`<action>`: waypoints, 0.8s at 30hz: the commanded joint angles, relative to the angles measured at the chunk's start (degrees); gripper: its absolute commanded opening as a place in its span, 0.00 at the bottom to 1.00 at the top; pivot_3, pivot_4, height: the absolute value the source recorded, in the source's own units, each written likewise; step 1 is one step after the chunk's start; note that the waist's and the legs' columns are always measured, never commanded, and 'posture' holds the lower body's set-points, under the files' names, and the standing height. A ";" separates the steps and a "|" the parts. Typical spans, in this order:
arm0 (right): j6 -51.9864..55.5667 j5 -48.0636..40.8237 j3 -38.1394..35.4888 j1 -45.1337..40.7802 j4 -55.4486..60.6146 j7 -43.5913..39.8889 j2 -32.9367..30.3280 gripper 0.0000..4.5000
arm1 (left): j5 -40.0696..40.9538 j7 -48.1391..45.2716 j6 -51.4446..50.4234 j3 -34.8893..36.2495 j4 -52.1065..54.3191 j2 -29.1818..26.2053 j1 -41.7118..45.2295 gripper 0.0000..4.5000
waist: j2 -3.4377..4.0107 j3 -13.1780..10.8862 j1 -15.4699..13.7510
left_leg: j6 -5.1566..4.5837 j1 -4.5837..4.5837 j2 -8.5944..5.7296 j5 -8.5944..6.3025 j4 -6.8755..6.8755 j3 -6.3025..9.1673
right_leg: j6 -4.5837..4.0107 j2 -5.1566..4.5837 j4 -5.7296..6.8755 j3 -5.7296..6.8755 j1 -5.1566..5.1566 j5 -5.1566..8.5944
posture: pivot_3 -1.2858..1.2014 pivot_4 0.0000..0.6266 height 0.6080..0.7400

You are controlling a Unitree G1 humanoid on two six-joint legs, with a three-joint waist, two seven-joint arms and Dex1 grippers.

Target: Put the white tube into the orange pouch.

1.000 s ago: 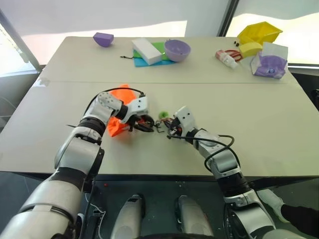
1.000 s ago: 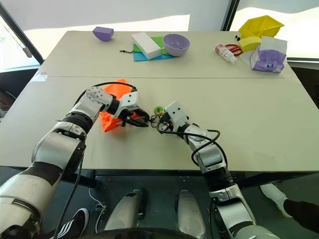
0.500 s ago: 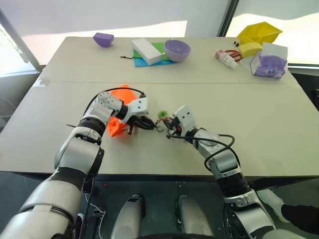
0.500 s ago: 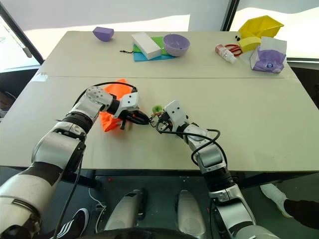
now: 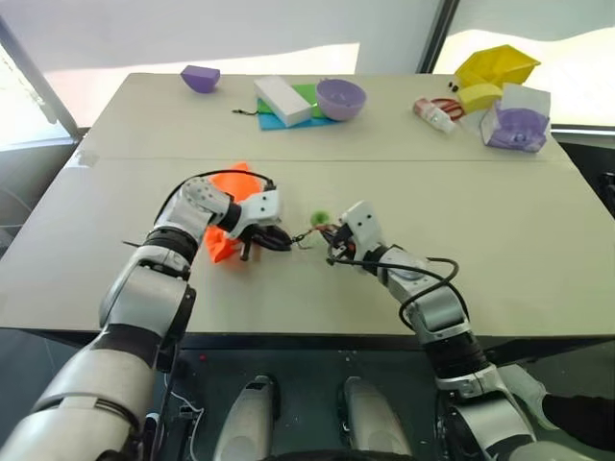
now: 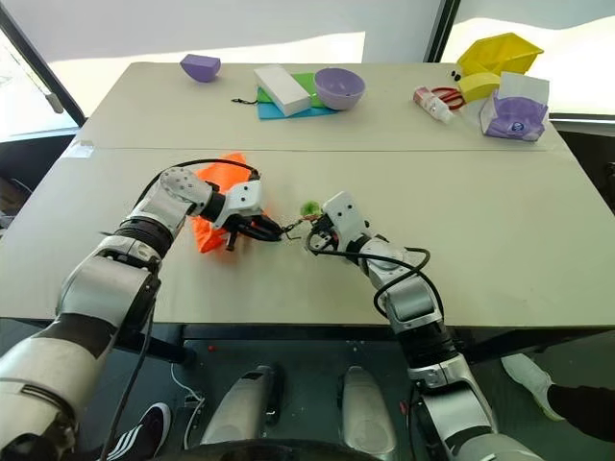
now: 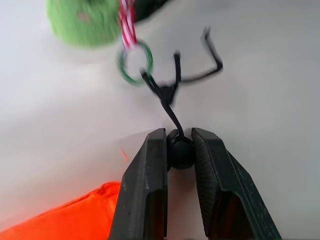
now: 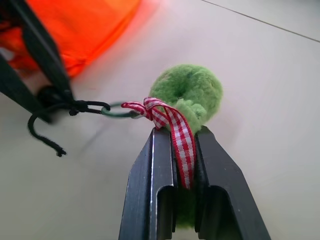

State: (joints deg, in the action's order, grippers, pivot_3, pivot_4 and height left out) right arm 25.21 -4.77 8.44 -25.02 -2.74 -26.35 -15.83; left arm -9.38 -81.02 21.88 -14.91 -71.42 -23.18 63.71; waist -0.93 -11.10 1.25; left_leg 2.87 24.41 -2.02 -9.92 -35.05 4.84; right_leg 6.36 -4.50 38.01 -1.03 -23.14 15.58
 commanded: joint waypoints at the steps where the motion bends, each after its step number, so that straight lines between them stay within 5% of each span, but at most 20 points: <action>1: -2.11 -0.25 -4.22 -2.05 -1.05 -0.37 -3.19 0.00 | -0.11 -0.47 0.42 0.98 0.81 -2.42 -0.06 0.13 | 0.00 0.00 -0.02 | 0.00 0.00 0.00 0.00 -0.01 0.00 | 0.00 0.00 0.00 0.00 0.00 0.00 | 0.52 0.24 1.00; 15: -8.47 2.52 -8.81 -5.81 -16.21 2.28 -14.15 0.00 | 2.88 -5.73 -0.52 3.42 6.48 -8.49 -4.80 0.13 | 0.00 -0.01 -0.04 | -0.03 0.02 -0.01 -0.01 0.02 -0.01 | 0.02 -0.02 -0.02 -0.01 0.01 0.02 | 0.52 0.24 1.00; 21: -6.80 0.26 -7.17 -6.06 -15.07 0.46 -10.75 0.00 | 5.29 -4.35 -3.64 4.64 8.05 -6.56 -6.71 0.13 | 0.00 -0.01 -0.02 | -0.03 0.01 -0.01 -0.01 0.03 0.00 | 0.02 -0.02 -0.01 -0.01 0.01 0.02 | 0.52 0.24 1.00; 24: -5.11 -1.47 -5.71 -4.22 -11.36 -3.18 -9.80 0.29 | 7.78 -4.85 -7.11 6.26 9.56 -5.30 -7.12 0.37 | 0.00 0.00 -0.04 | -0.03 0.01 -0.01 -0.02 0.03 0.00 | 0.02 -0.02 -0.01 -0.01 0.01 0.02 | 0.52 0.24 1.00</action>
State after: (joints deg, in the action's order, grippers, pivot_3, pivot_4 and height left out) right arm 19.38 -4.99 3.72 -29.85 -17.12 -28.17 -25.79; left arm -2.97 -85.24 16.68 -9.92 -62.84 -28.45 56.95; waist -0.93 -11.10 1.21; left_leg 2.84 24.42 -2.03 -9.93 -35.03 4.84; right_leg 6.38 -4.52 38.00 -1.04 -23.12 15.60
